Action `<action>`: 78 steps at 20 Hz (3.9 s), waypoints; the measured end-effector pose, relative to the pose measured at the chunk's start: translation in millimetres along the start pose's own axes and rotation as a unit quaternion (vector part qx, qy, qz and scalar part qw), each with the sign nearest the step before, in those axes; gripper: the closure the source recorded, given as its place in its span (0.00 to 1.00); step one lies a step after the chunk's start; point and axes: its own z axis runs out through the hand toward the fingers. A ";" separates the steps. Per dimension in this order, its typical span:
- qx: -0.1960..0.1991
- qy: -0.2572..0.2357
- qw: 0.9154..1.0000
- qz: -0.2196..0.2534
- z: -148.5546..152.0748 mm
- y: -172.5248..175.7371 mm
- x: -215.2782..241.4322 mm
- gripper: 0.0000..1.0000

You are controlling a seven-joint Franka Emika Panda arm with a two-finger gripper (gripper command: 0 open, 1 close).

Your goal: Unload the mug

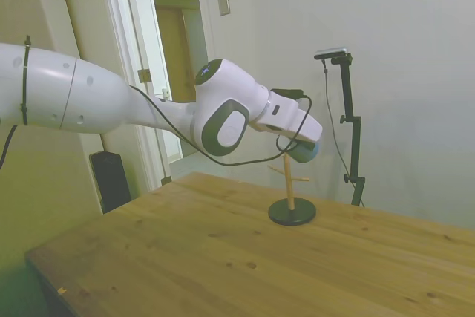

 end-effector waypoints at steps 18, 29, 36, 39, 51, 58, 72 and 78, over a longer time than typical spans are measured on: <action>0.033 -0.131 0.989 -0.055 -123.2 88.8 -114.7 1.00; -0.070 -0.247 0.962 -0.091 -51.0 140.2 -185.0 1.00; -0.109 -0.289 0.945 -0.107 -16.3 145.8 -197.4 1.00; -0.129 -0.298 0.939 -0.110 -6.1 148.7 -200.6 1.00; -0.162 -0.315 0.929 -0.109 -1.9 142.2 -202.9 1.00; -0.186 -0.310 0.925 -0.121 -2.4 141.3 -203.1 0.00; -0.191 -0.311 0.923 -0.123 -5.9 136.3 -198.9 0.00; -0.185 -0.306 0.926 -0.123 -23.2 123.8 -188.2 0.00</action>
